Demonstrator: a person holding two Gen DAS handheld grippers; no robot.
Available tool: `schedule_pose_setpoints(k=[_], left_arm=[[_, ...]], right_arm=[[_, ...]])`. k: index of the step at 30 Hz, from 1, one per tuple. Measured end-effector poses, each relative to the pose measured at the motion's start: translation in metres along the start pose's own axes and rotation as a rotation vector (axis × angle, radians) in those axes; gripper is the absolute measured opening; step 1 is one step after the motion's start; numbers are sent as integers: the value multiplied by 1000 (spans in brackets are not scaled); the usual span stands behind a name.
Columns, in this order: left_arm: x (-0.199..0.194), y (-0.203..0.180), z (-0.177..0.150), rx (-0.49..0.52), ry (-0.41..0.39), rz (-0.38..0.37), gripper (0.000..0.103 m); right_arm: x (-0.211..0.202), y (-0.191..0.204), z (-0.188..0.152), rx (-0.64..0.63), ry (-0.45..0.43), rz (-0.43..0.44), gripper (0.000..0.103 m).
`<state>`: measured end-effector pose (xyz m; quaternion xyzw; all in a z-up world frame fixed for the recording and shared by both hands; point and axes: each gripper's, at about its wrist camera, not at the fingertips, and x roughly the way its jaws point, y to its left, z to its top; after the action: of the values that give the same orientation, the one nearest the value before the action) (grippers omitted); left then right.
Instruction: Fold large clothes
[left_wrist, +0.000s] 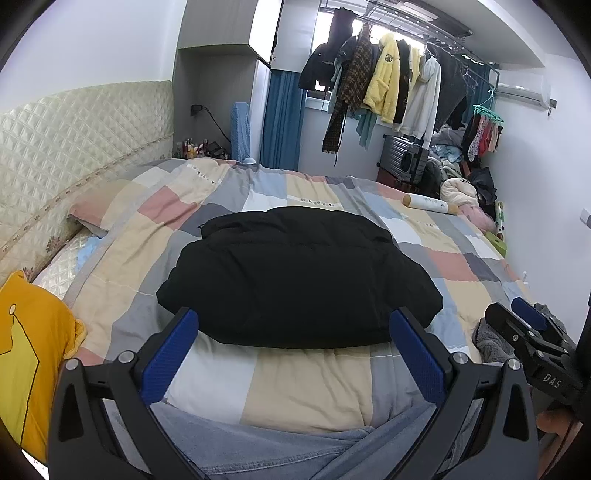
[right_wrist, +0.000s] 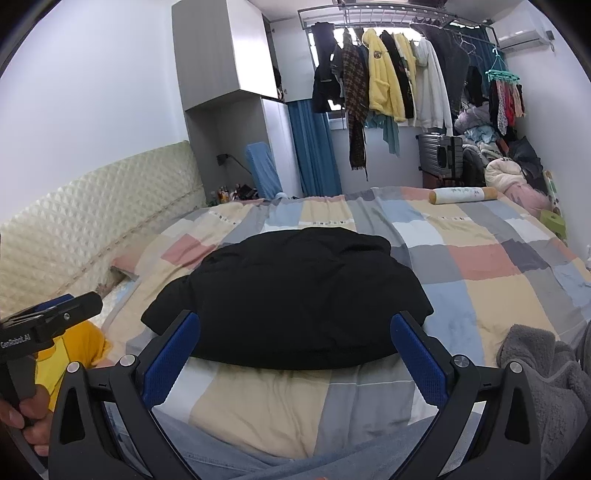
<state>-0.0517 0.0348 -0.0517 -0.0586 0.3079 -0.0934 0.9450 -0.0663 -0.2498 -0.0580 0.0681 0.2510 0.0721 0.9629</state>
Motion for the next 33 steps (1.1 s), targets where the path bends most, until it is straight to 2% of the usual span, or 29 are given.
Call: schedule_pose_setpoints(k=[16, 33], left_arm=[[-4, -3, -8, -2, 2, 15, 103], [-5, -3, -2, -3, 6, 26, 103]], right_arm=[[-2, 1, -1, 5, -8, -1, 103], [-2, 1, -1, 8, -5, -4, 103]])
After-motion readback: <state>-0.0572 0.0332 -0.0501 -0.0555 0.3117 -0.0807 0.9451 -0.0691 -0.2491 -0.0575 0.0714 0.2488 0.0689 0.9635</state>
